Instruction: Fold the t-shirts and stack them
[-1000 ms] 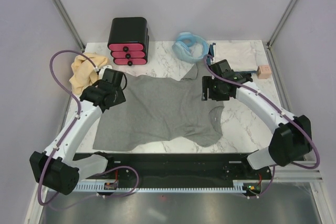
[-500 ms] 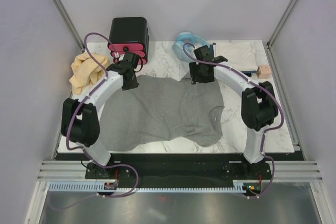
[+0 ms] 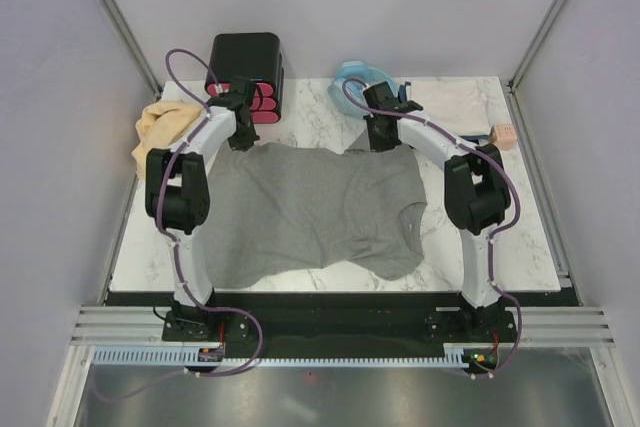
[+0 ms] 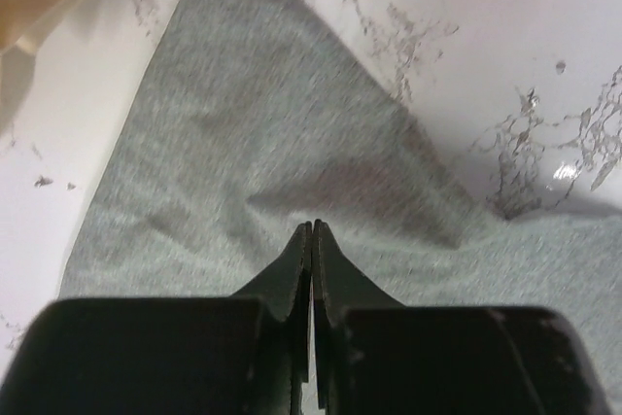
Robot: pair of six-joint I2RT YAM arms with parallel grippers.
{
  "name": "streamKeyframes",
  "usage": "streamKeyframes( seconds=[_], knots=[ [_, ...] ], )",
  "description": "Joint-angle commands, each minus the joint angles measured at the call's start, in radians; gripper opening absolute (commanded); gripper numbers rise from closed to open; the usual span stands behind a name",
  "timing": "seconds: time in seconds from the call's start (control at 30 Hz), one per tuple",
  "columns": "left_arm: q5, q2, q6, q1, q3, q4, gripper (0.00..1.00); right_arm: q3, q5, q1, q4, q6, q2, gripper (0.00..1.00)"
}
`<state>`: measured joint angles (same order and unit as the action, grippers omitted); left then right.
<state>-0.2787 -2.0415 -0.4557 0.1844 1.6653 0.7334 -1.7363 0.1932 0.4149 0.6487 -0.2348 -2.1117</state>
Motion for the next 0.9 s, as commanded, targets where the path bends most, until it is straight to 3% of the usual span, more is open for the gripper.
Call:
streamKeyframes(
  seconds=[0.0,0.47,0.87],
  knots=[
    [-0.002,-0.081,0.051,-0.007,0.089,0.037,0.02,-0.040,0.054,-0.010,0.006,0.014,-0.036,0.00],
    [0.009,-0.169,0.058,-0.033,0.152,0.035,0.02,-0.051,0.026,-0.015,-0.049,0.017,-0.128,0.00],
    [0.007,-0.157,0.011,-0.082,0.067,0.021,0.02,-0.034,0.022,-0.016,-0.050,0.017,-0.159,0.00]
  ],
)
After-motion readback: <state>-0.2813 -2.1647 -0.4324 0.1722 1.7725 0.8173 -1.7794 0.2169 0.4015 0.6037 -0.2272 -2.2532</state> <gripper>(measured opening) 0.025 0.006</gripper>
